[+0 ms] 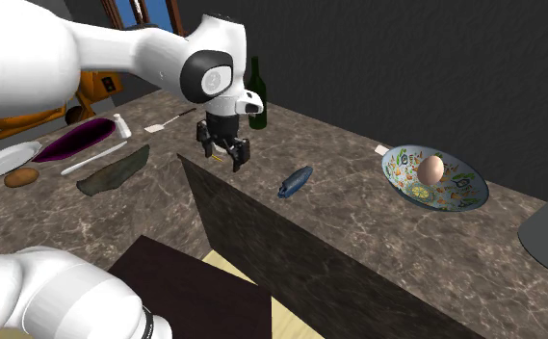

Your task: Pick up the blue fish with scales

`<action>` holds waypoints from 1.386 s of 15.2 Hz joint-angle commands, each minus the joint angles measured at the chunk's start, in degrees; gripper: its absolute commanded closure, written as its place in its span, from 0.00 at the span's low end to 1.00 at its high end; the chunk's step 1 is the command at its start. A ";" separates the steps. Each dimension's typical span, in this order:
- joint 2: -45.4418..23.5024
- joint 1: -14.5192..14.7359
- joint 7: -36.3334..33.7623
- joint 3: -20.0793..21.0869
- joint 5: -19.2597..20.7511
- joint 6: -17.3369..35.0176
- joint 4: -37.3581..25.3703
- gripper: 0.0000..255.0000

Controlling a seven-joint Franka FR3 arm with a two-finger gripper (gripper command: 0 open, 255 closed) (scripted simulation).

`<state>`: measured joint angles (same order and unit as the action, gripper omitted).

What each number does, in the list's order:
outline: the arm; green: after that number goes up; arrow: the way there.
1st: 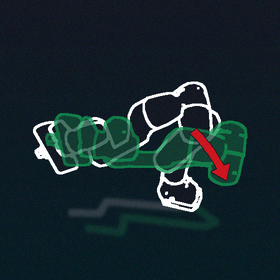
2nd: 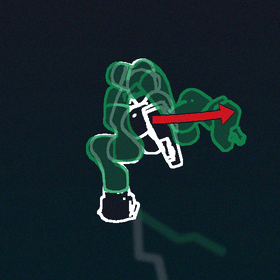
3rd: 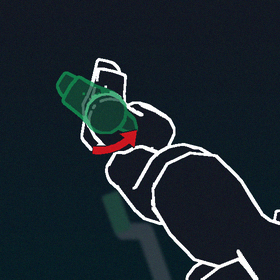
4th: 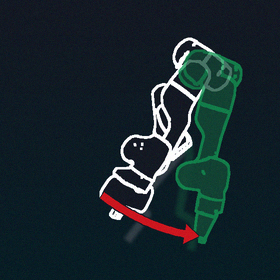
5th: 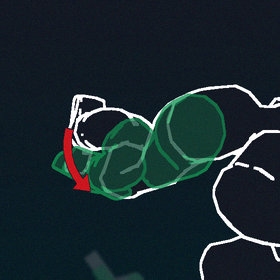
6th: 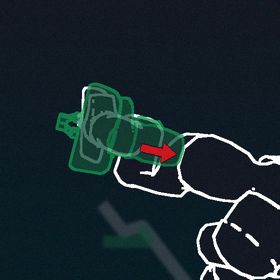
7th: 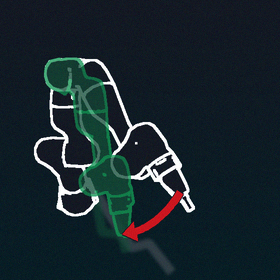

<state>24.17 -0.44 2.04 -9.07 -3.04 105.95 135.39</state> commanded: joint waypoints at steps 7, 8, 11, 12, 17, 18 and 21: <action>-17.99 -0.98 5.57 -3.84 -1.59 7.27 -9.16 0.00; -20.27 -1.15 6.26 -4.19 -2.01 7.86 -10.62 0.00; -27.15 -1.83 8.28 -5.02 -3.47 9.22 -15.42 0.00; -29.45 -2.13 8.93 -5.22 -4.00 9.53 -17.16 0.00; -41.04 -4.10 11.79 -5.68 -6.69 10.02 -27.01 0.00; -43.38 -4.59 12.26 -5.68 -7.19 9.91 -29.23 0.00; -50.48 -6.24 13.39 -5.51 -8.57 9.15 -36.44 0.00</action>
<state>-22.74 -6.06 15.10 -14.78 -10.86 115.53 102.72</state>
